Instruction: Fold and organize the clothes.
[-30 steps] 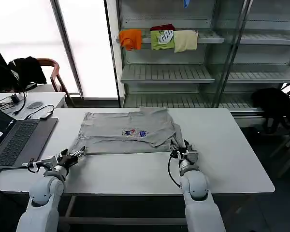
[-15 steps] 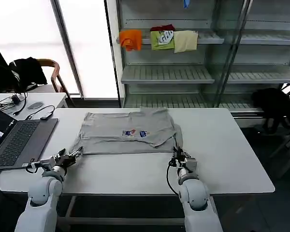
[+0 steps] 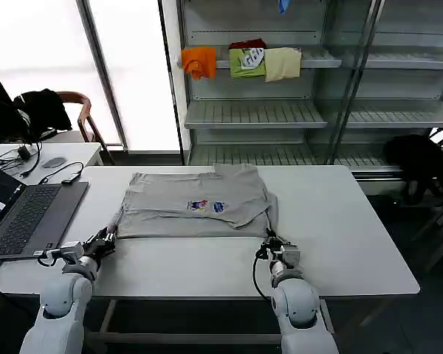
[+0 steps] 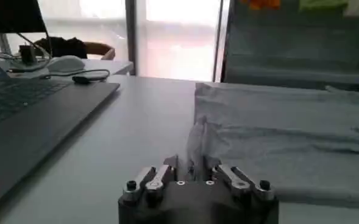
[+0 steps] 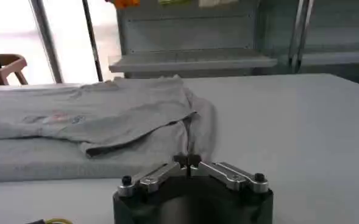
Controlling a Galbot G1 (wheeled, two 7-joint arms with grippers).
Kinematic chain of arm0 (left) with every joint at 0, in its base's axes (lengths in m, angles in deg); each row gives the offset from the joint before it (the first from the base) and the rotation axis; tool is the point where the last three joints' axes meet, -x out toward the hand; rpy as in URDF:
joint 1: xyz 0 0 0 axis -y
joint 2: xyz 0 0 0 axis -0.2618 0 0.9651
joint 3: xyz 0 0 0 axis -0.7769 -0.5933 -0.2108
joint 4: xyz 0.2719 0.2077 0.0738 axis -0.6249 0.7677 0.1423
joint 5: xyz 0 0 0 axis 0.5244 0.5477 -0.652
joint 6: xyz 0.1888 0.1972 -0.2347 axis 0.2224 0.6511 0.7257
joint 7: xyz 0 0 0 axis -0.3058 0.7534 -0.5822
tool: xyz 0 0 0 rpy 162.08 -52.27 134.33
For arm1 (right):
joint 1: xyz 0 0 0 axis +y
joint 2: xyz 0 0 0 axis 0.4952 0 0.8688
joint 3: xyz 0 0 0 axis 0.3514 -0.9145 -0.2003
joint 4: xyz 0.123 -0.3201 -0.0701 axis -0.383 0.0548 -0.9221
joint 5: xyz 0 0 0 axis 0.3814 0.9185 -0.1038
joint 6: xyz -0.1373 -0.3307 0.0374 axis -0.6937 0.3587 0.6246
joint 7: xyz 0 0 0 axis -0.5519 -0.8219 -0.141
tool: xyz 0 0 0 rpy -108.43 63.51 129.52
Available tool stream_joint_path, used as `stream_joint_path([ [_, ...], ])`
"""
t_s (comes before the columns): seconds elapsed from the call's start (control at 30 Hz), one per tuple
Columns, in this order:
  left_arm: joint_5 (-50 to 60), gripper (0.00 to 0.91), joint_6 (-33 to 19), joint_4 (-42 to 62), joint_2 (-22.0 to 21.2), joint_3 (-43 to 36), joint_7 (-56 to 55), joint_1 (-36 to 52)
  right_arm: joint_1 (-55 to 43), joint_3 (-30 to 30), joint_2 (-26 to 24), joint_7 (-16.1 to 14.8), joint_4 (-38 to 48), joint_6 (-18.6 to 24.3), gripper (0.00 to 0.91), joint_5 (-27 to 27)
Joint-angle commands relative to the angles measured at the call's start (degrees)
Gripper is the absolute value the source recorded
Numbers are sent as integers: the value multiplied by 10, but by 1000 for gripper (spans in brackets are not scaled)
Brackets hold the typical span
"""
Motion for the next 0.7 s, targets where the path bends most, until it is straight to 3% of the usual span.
stream_joint_path([
  [0.03, 3, 0, 3, -22, -1, -2, 10, -27, 11, -2, -6, 2, -10, 2, 0, 1],
  [0.23, 4, 0, -1, -74, 4, 7, 10, -60, 39, -5, -17, 0, -54, -15, 0, -10],
  [0.37, 3, 0, -2, -148, 10, 27, 9, -117, 79, -15, -29, 6, -127, -36, 0, -24],
  [0.7, -35, 0, 15, -278, 15, 68, -7, -243, 173, -26, -66, 13, -209, -37, 0, -22],
])
